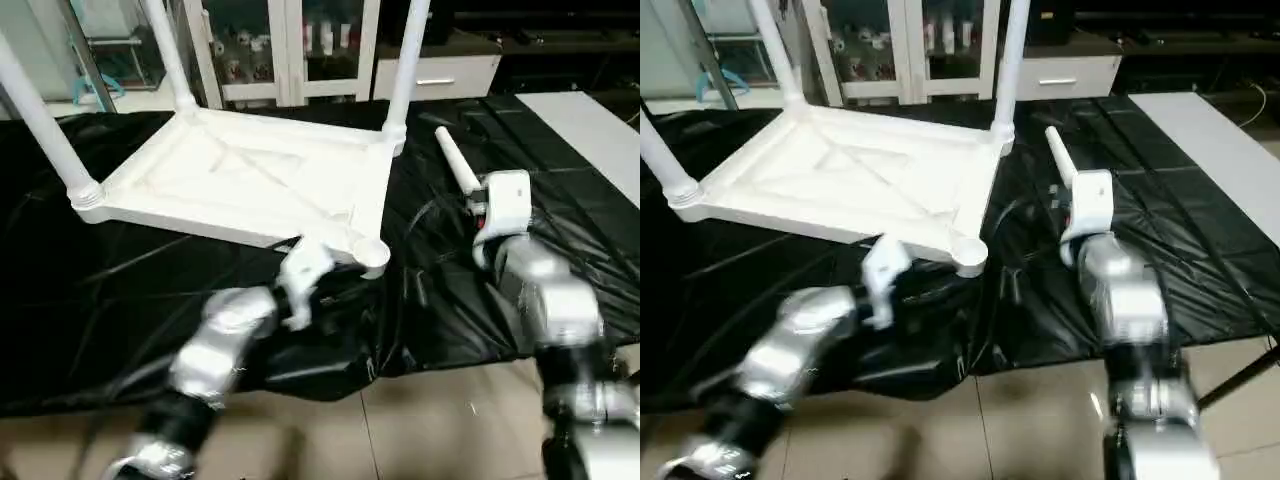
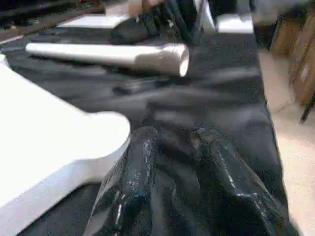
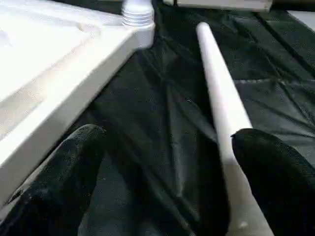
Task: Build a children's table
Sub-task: Rotate table base, then pick table leg
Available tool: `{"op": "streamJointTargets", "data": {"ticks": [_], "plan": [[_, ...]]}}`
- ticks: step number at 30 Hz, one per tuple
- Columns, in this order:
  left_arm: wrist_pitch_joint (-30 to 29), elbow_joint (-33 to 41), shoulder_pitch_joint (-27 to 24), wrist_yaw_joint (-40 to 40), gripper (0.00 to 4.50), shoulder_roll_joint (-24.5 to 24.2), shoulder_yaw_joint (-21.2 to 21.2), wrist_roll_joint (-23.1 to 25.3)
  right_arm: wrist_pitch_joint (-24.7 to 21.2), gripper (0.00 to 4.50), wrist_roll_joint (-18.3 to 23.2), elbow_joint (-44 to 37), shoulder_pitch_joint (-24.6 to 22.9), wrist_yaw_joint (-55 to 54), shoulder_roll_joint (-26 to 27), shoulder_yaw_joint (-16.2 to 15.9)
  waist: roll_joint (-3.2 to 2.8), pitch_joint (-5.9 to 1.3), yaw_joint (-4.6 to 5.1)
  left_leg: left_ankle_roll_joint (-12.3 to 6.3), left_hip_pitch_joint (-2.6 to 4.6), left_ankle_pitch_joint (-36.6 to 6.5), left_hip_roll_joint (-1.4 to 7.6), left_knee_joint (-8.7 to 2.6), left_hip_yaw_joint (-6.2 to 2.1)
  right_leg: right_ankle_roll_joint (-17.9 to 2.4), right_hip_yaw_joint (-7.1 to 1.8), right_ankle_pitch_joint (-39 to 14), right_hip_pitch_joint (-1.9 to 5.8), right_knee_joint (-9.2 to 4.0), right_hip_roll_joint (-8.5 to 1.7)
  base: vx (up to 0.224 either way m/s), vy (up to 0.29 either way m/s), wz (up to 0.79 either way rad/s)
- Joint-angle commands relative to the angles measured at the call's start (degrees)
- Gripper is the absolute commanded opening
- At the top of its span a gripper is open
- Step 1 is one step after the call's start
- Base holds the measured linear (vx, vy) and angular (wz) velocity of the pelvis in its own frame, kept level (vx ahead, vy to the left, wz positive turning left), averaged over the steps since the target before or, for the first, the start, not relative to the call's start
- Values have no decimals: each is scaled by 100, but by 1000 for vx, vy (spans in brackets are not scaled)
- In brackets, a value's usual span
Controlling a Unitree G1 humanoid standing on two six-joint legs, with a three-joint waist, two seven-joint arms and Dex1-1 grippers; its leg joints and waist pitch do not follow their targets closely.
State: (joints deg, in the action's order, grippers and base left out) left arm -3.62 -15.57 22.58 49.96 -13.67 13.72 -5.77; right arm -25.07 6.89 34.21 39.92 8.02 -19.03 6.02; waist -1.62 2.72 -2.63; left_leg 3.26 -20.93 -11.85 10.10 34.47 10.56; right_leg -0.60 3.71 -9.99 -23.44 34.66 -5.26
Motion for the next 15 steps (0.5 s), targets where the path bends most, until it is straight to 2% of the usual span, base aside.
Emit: {"op": "streamJointTargets", "data": {"ticks": [1,3,4,6,8,11,15], "plan": [[-135,190,-26,138,145,-159,10,141,-23,450,-76,422,178,21,-106,35,46,-380,-15,-237,79,-638,233,-372,-49,-1416,-227,-659,299,-316,-265,0,0,0],[-291,302,-51,233,145,-337,1,153,58,450,-170,824,399,35,-222,-3,51,-382,-30,-235,65,-602,227,-374,-43,-1424,-232,-603,312,-305,-263,0,0,0],[-522,475,-87,383,145,-570,-1,139,164,450,-288,1385,706,94,-374,-61,39,-391,-46,-219,82,-577,232,-370,-42,-1450,-232,-553,302,-292,-270,0,0,0],[-624,564,-106,449,145,-677,4,133,215,450,-344,1647,848,125,-441,-91,44,-388,-50,-205,58,-571,222,-364,-41,-1511,-225,-503,311,-282,-265,0,0,0],[-1049,919,-157,620,145,-980,12,36,230,450,-481,2437,1288,302,-580,-182,45,-407,-56,-225,33,-518,216,-343,-49,-1591,-222,-383,328,-234,-273,0,0,0],[-1410,1167,-172,760,145,-1217,54,-24,306,450,-620,3052,1610,369,-676,-247,26,-379,-77,-257,34,-620,212,-333,-27,-1629,-220,-502,310,-254,-262,0,0,0],[-1574,1287,-171,837,145,-1312,51,-59,338,450,-685,3403,1781,442,-749,-243,13,-377,-90,-198,30,-754,229,-331,-30,-1675,-208,-568,305,-242,-256,0,0,0]]}}
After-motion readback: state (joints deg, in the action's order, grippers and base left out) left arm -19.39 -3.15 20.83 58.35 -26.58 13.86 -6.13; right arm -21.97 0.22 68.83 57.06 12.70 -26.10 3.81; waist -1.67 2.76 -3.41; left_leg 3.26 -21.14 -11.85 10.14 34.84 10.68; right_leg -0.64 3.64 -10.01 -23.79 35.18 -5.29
